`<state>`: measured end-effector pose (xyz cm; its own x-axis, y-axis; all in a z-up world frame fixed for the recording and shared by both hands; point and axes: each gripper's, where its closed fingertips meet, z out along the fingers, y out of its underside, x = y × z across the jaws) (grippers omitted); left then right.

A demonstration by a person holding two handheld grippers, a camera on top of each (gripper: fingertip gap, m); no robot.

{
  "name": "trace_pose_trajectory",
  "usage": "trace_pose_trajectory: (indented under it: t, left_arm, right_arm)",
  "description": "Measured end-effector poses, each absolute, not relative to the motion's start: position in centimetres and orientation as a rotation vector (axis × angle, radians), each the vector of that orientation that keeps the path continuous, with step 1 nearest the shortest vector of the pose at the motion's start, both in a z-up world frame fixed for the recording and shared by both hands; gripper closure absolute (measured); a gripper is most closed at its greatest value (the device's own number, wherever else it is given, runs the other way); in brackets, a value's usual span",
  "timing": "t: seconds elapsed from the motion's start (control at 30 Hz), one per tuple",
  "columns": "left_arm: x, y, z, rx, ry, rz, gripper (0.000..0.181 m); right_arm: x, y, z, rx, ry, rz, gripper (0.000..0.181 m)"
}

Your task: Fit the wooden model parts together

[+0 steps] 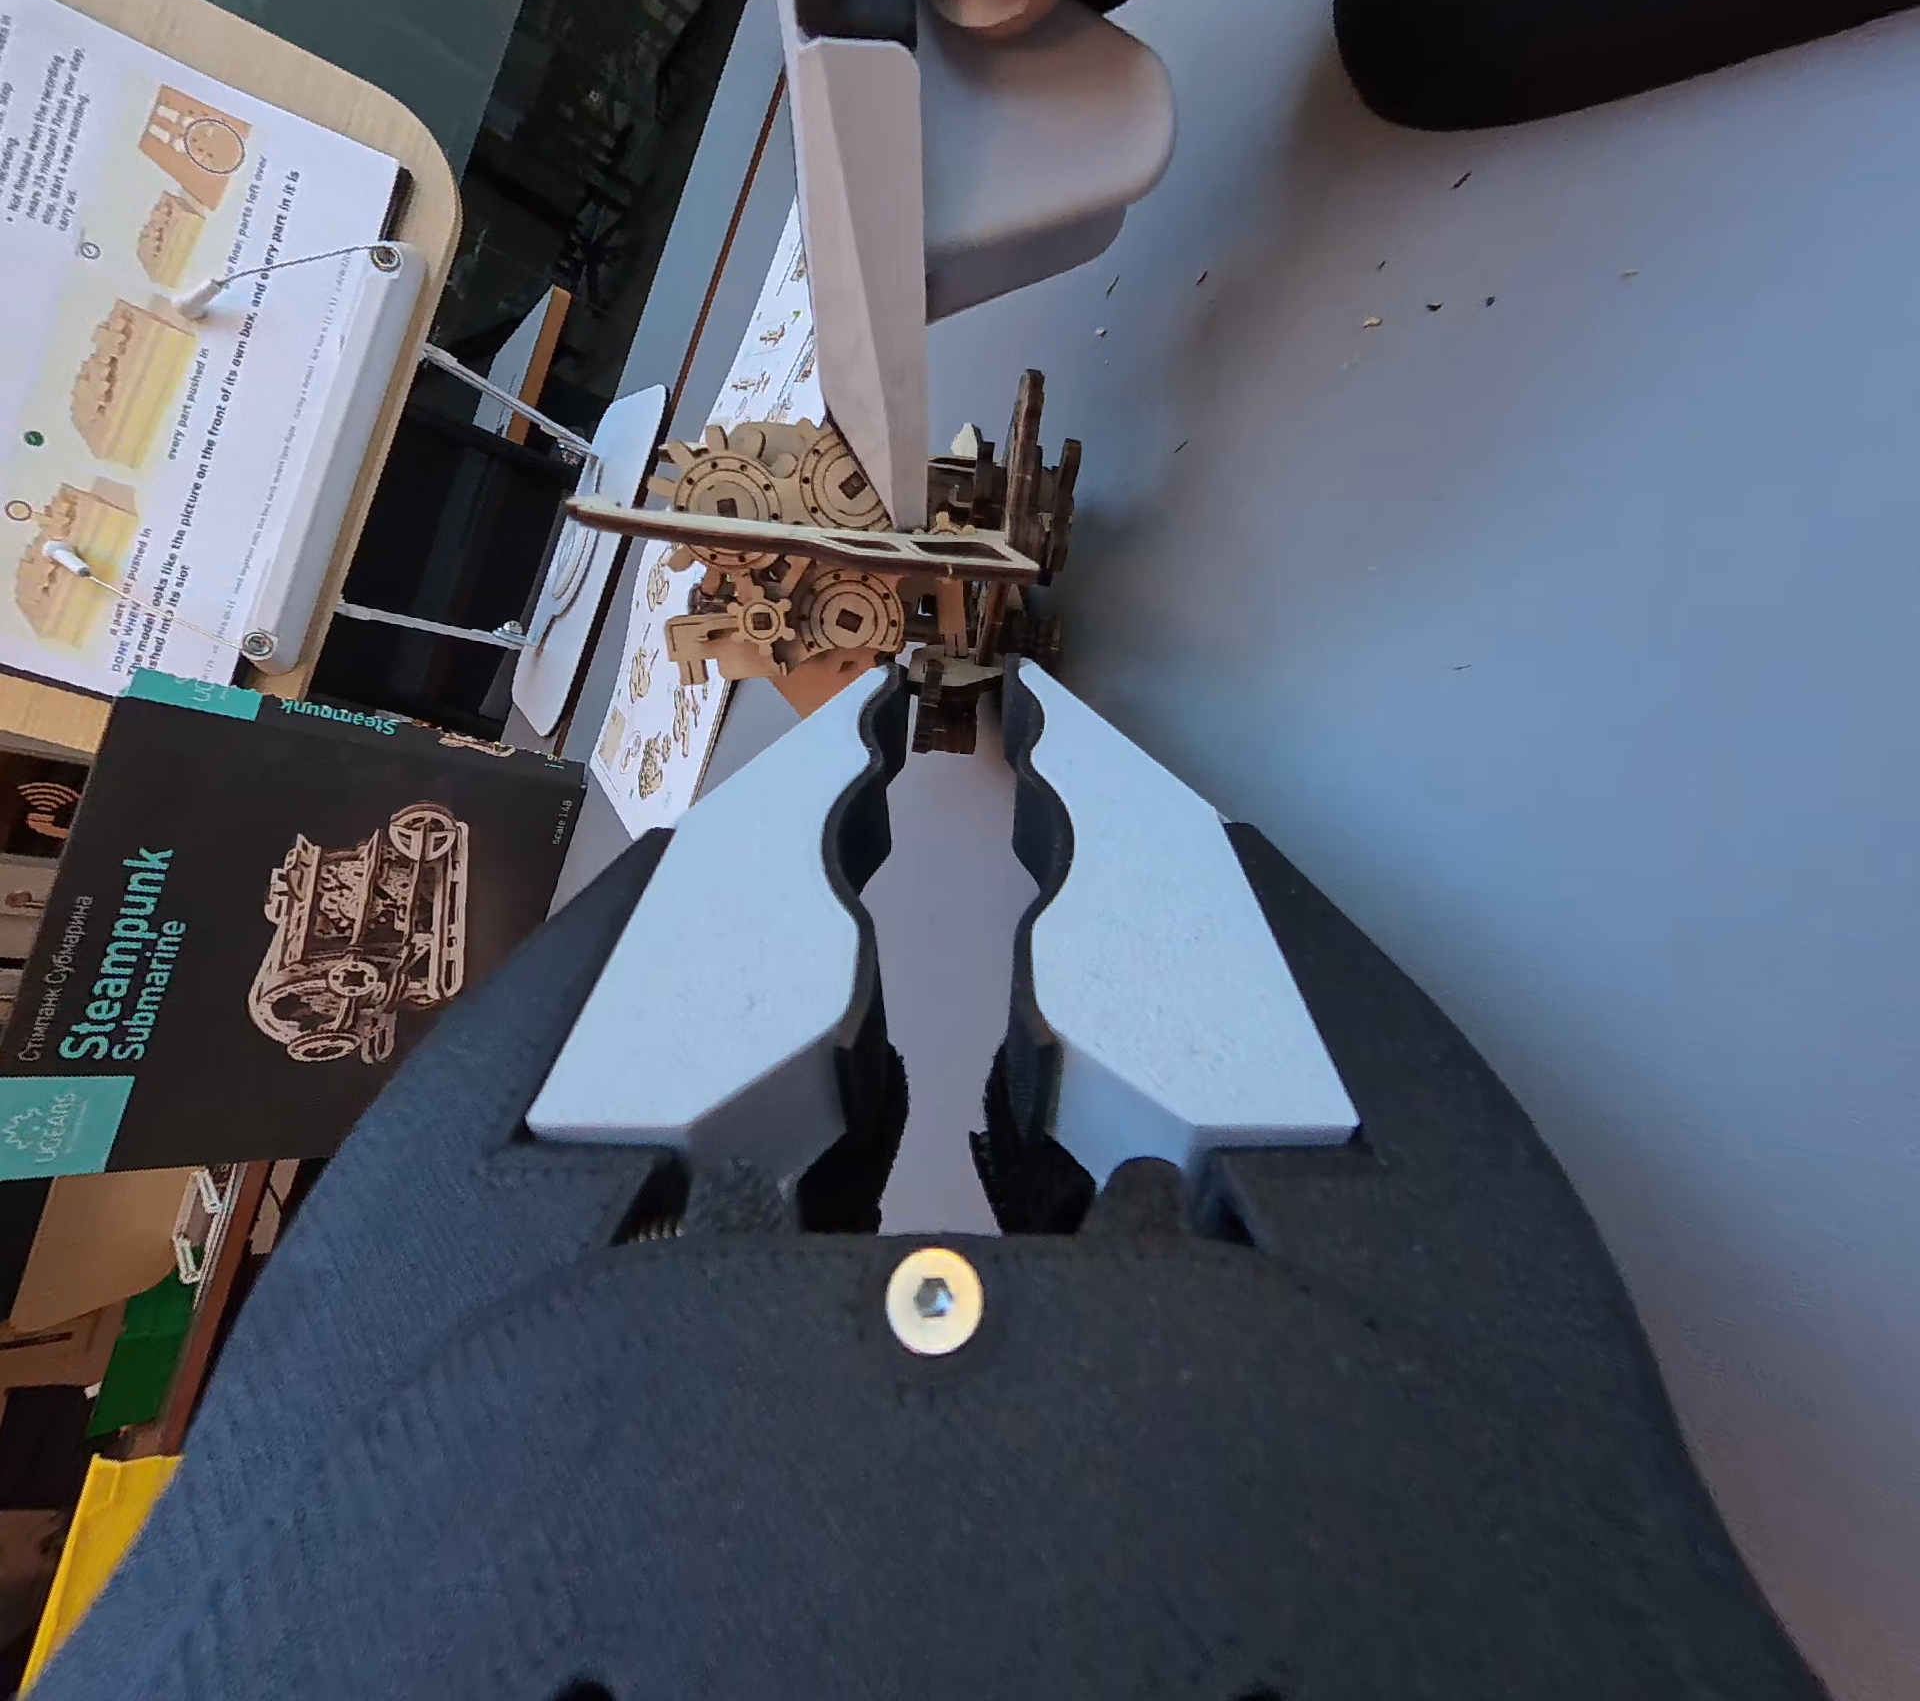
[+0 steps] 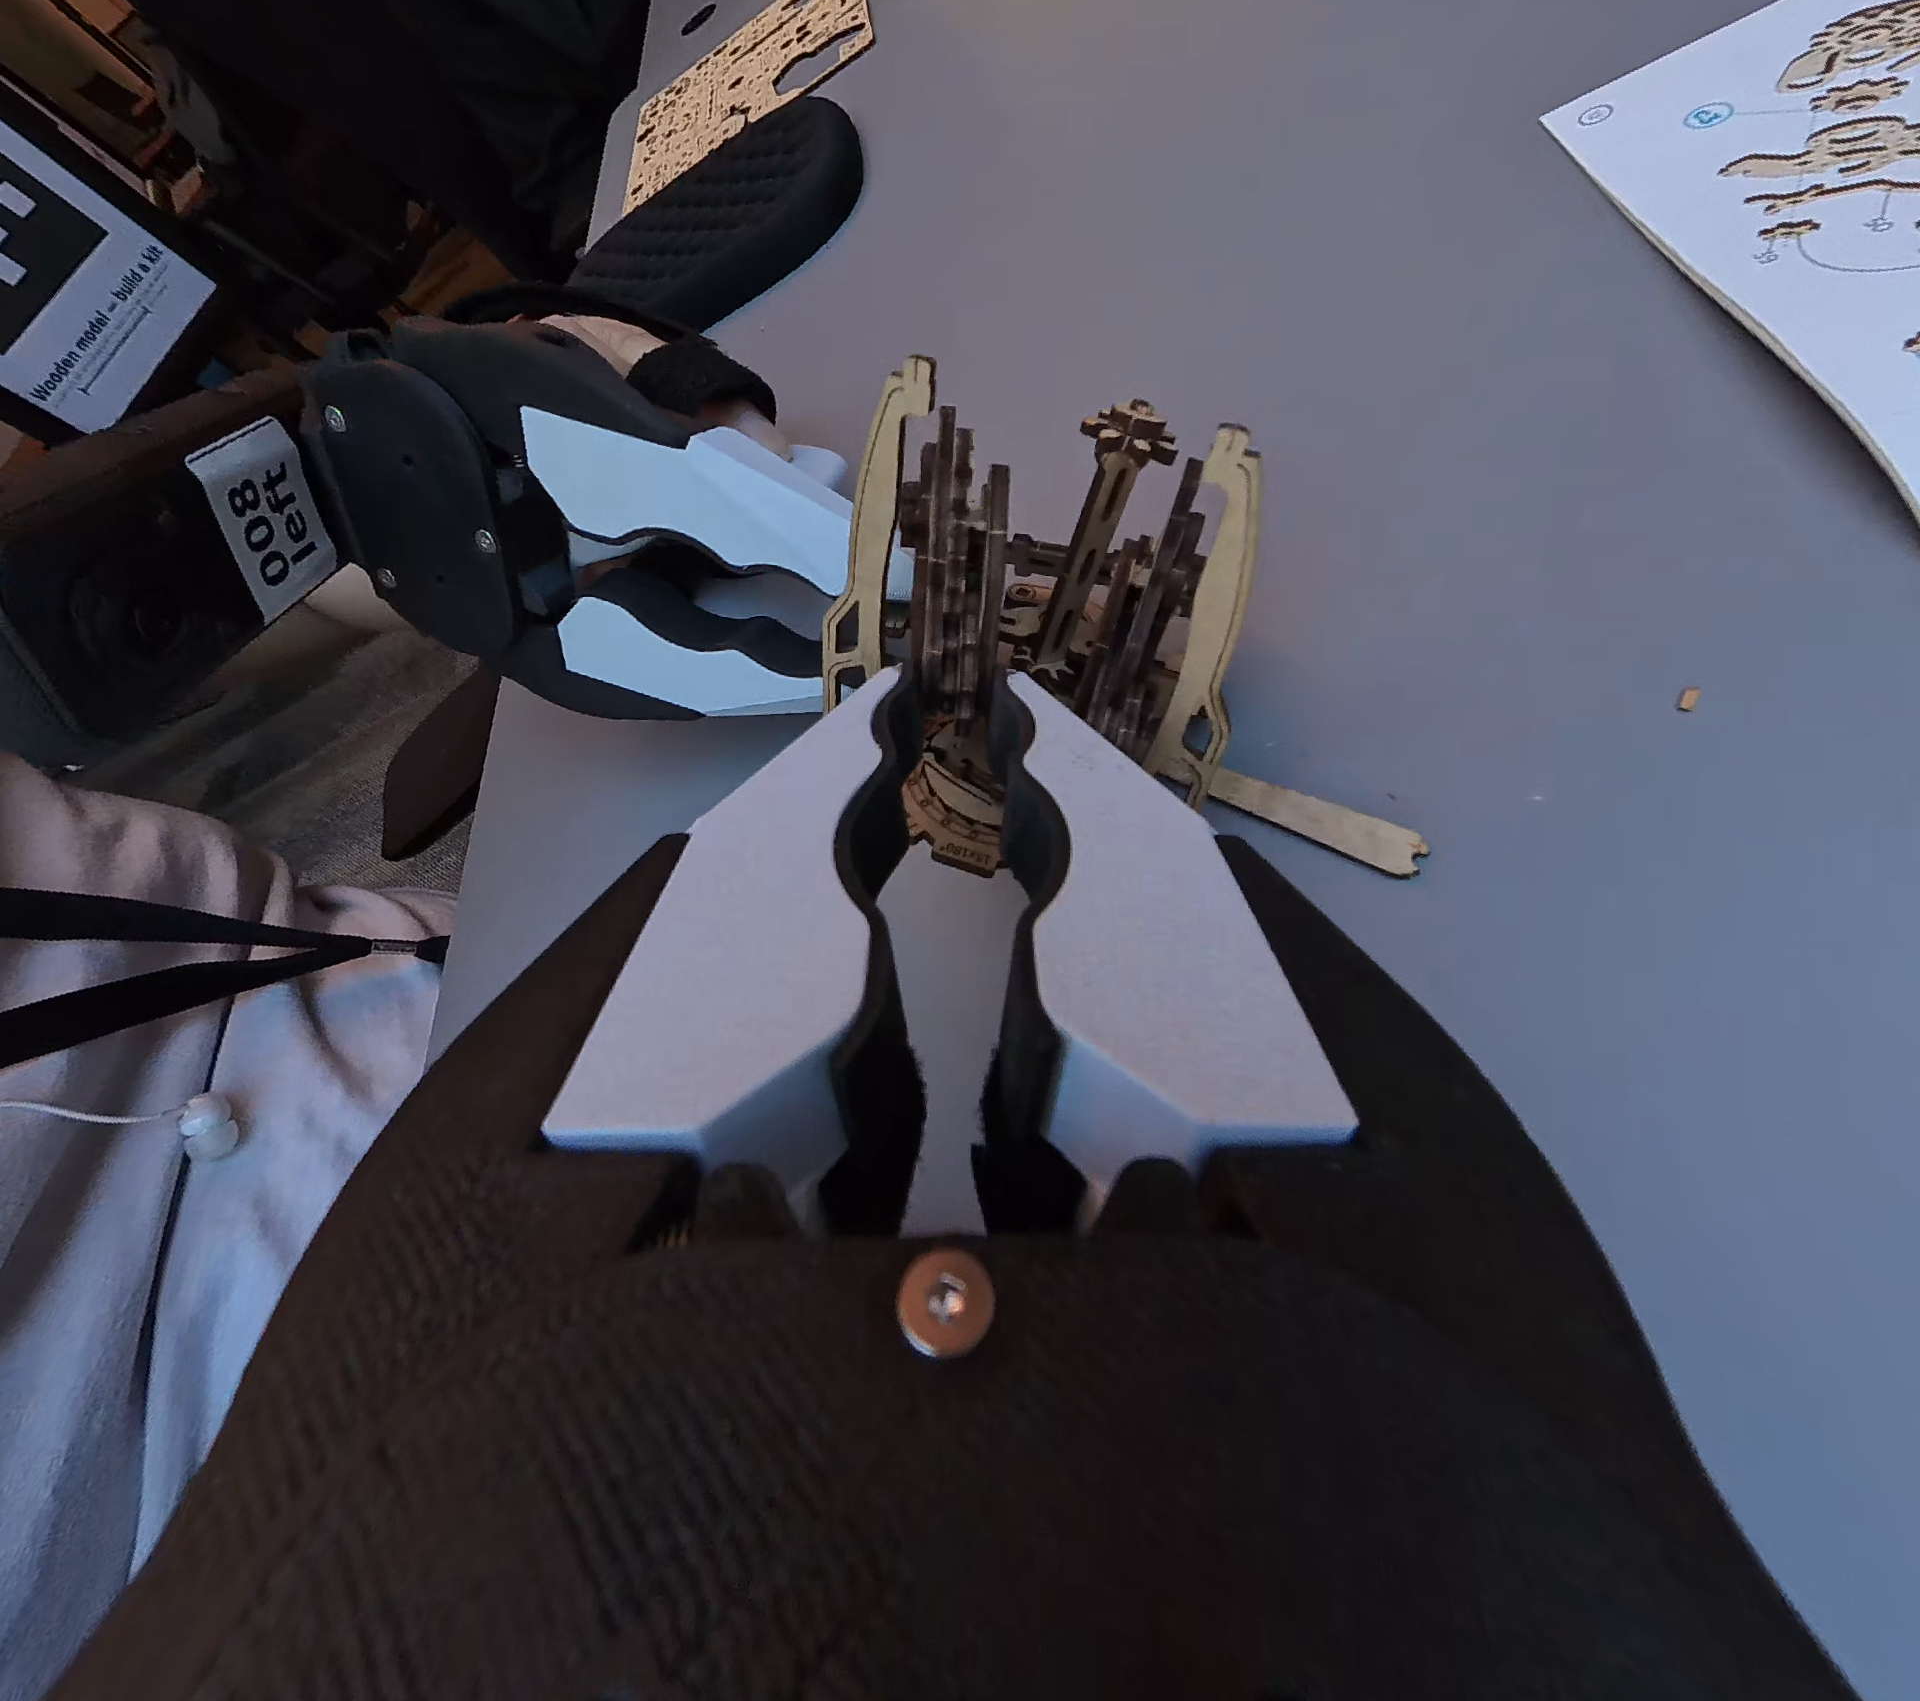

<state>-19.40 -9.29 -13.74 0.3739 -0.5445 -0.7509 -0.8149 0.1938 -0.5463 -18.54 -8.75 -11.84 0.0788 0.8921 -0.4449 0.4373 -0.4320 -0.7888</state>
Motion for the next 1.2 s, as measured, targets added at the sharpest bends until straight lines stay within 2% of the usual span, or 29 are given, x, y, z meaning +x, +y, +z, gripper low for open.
trace_pose_trajectory:
  t: [0.57,0.77,1.2]
  left_arm:
    - [-19.53,-8.95,-13.7,-1.535,1.261,0.258,0.166]
    - [-19.33,-9.11,-13.69,-1.428,1.312,0.377,0.165]
    - [-19.59,-8.92,-13.76,-1.471,1.29,0.351,0.165]
  right_arm:
    - [-18.78,-8.53,-11.89,-1.887,-1.306,1.268,0.171]
    - [-18.57,-8.58,-11.83,-1.934,-1.323,1.315,0.171]
    - [-19.02,-8.21,-11.85,-2.07,-1.211,1.333,0.171]
